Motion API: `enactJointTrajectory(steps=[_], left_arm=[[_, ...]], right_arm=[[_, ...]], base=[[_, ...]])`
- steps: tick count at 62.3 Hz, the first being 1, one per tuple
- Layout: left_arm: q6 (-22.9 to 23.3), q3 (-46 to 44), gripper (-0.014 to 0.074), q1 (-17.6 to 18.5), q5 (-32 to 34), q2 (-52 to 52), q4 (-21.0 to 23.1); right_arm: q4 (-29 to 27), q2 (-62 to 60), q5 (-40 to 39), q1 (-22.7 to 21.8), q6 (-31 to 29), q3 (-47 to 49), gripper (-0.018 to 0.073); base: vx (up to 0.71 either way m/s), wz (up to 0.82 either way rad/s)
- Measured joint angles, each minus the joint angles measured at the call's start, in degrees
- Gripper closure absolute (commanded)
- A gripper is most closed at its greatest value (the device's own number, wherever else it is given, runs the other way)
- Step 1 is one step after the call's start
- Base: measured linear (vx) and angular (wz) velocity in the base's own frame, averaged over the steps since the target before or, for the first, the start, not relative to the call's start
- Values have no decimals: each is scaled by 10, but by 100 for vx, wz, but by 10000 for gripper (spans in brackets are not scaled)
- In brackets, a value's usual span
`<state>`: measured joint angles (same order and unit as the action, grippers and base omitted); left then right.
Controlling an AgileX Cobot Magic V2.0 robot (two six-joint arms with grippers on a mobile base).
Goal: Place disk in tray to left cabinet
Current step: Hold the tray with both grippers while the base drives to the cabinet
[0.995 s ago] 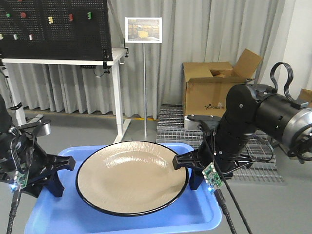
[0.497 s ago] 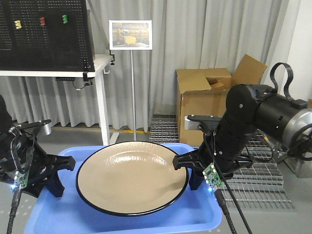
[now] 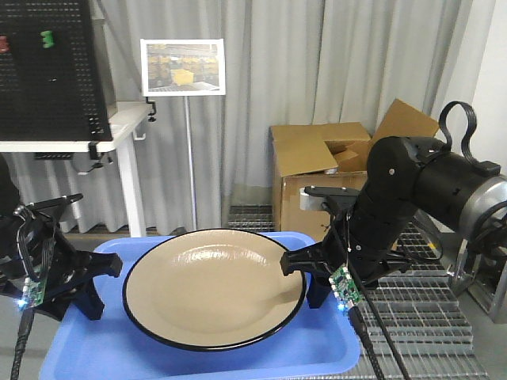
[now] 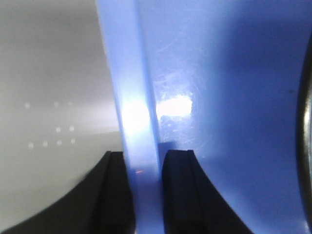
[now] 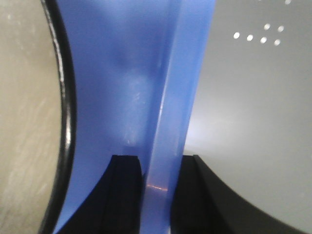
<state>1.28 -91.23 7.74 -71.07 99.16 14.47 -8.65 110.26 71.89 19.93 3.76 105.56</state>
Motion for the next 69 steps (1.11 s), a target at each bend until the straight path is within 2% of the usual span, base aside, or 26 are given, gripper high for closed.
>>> enactJointTrajectory(steps=[30, 69], left_arm=[[0, 0, 596, 0, 0, 0, -1], [0, 0, 596, 0, 1, 0, -1]], right_arm=[[-1, 0, -3, 0, 0, 0, 564], [-1, 0, -3, 0, 0, 0, 564]], base=[[50, -35], [34, -70]])
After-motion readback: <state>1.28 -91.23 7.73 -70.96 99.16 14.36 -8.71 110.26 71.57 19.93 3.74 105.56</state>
